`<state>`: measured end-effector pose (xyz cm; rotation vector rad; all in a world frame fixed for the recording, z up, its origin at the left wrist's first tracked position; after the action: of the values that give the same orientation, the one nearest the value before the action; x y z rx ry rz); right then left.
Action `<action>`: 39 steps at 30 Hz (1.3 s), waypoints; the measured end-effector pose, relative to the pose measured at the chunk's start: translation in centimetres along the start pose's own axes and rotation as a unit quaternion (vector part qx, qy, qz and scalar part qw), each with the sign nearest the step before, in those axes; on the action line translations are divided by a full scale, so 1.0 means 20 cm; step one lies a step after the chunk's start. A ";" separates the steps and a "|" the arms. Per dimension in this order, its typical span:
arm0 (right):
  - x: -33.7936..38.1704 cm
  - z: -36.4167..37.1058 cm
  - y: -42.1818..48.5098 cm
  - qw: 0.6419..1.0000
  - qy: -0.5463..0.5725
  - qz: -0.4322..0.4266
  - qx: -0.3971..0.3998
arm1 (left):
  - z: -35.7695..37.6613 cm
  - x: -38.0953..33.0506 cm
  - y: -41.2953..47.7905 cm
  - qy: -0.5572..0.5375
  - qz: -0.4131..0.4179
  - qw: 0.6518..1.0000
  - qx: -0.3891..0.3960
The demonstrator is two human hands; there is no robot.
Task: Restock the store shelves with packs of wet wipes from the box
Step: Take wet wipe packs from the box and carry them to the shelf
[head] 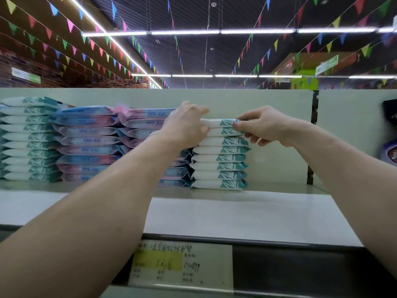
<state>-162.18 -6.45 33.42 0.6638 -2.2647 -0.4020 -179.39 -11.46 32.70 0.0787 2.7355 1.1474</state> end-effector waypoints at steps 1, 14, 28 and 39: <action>0.00 0.00 0.00 1.000 0.004 -0.010 -0.013 | -0.01 0.01 0.00 -0.003 0.003 1.000 -0.009; 0.01 0.05 0.03 0.995 -0.079 -0.061 0.029 | -0.01 -0.04 0.05 0.194 0.076 0.978 -0.003; 0.03 0.07 0.03 0.975 -0.198 -0.105 0.012 | 0.03 -0.02 0.05 0.196 0.061 0.974 0.091; 0.07 0.05 0.09 0.963 -0.256 -0.072 0.037 | 0.02 -0.10 0.17 0.248 0.078 0.955 0.140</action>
<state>-164.37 -5.73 34.27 0.8403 -2.7386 -0.6196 -177.39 -8.99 35.21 0.0477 3.3827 0.9009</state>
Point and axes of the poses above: each hand's wrist, its own y-axis towards the middle knuckle, its own z-axis out of the palm, x = y × z, the point moved 2 cm from there along y, towards the middle knuckle
